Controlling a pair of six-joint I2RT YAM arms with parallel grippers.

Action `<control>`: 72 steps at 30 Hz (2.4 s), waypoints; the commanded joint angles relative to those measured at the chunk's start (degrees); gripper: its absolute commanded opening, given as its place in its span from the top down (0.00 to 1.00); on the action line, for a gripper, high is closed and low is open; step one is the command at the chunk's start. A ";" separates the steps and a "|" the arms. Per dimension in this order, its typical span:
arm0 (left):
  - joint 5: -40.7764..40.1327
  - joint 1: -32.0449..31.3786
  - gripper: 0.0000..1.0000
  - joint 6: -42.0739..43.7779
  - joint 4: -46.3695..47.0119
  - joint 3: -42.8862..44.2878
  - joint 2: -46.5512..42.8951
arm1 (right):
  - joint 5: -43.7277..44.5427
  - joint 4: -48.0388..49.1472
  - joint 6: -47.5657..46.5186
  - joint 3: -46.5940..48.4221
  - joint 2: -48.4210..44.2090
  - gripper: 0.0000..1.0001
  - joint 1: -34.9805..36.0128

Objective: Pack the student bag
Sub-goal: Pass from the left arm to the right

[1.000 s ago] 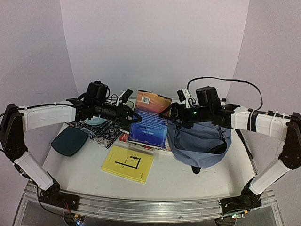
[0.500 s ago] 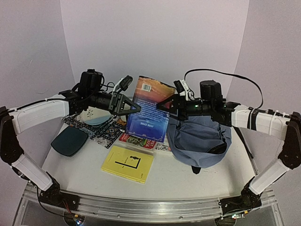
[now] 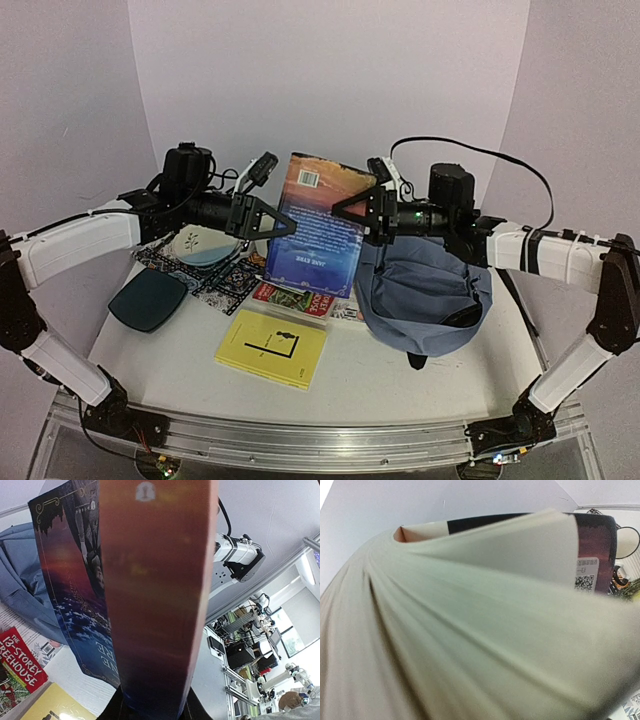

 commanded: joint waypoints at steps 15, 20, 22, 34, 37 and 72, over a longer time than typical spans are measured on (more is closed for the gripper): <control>2.42 2.40 1.00 2.97 2.04 6.01 -2.85 | 2.39 3.49 -2.31 0.13 -0.58 0.02 -1.57; 4.06 2.37 1.00 2.94 2.73 8.37 -3.25 | 2.90 3.43 -2.69 -0.28 0.30 0.02 -1.95; 4.33 2.37 1.00 2.82 3.16 9.12 -3.30 | 3.39 3.56 -2.58 -0.99 0.34 0.02 -2.16; 7.49 1.16 1.00 -2.46 13.31 8.30 -1.04 | -3.81 11.59 3.27 2.45 2.53 0.02 -2.06; 8.05 0.43 1.00 -2.85 14.84 8.62 -0.40 | -4.71 15.27 5.97 2.75 3.31 0.02 -1.85; -12.61 4.43 1.00 2.67 -4.39 2.69 2.30 | 0.18 9.24 5.32 -0.15 -1.09 0.55 -1.70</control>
